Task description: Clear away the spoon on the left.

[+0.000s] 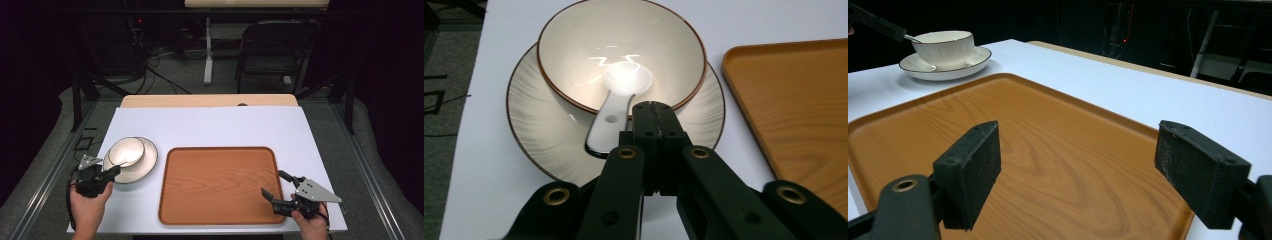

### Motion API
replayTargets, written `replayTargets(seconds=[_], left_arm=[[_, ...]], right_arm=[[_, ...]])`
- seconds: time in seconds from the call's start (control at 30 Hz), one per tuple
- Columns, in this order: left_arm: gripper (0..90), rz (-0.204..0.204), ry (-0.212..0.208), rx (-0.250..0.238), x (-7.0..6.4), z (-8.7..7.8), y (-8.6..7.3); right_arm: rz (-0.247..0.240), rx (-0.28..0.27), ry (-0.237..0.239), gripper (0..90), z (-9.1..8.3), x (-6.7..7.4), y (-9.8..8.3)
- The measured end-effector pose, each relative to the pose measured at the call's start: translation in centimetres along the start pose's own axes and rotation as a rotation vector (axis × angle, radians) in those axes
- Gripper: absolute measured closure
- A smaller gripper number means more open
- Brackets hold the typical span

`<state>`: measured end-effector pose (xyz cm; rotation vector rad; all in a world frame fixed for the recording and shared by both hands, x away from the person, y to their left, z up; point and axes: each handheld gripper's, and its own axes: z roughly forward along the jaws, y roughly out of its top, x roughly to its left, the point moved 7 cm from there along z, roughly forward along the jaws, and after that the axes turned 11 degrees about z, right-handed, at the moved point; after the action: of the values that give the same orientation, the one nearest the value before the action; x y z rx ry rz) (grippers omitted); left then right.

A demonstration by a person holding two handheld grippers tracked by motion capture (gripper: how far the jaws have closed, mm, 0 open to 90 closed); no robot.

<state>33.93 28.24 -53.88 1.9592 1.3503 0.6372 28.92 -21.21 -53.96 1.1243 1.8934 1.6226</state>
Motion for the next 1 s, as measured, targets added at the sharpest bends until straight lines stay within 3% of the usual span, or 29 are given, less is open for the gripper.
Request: replayTargets(seconds=[0.57, 0.77, 1.0], left_arm=[[90.0, -0.060, 0.051, 0.002, 2.9, 0.5, -0.1], [90.0, -0.063, 0.078, -0.007, 4.1, 0.6, 0.2], [90.0, -0.096, 0.077, -0.017, 5.0, 1.0, 0.5]], right_arm=[[0.003, -0.001, -0.001, 18.5, 0.0, 0.0, 0.0], [-0.010, -0.002, -0.004, 18.5, 0.0, -0.1, 0.0], [-0.007, -0.001, -0.007, 18.5, 0.0, 0.0, 0.0]])
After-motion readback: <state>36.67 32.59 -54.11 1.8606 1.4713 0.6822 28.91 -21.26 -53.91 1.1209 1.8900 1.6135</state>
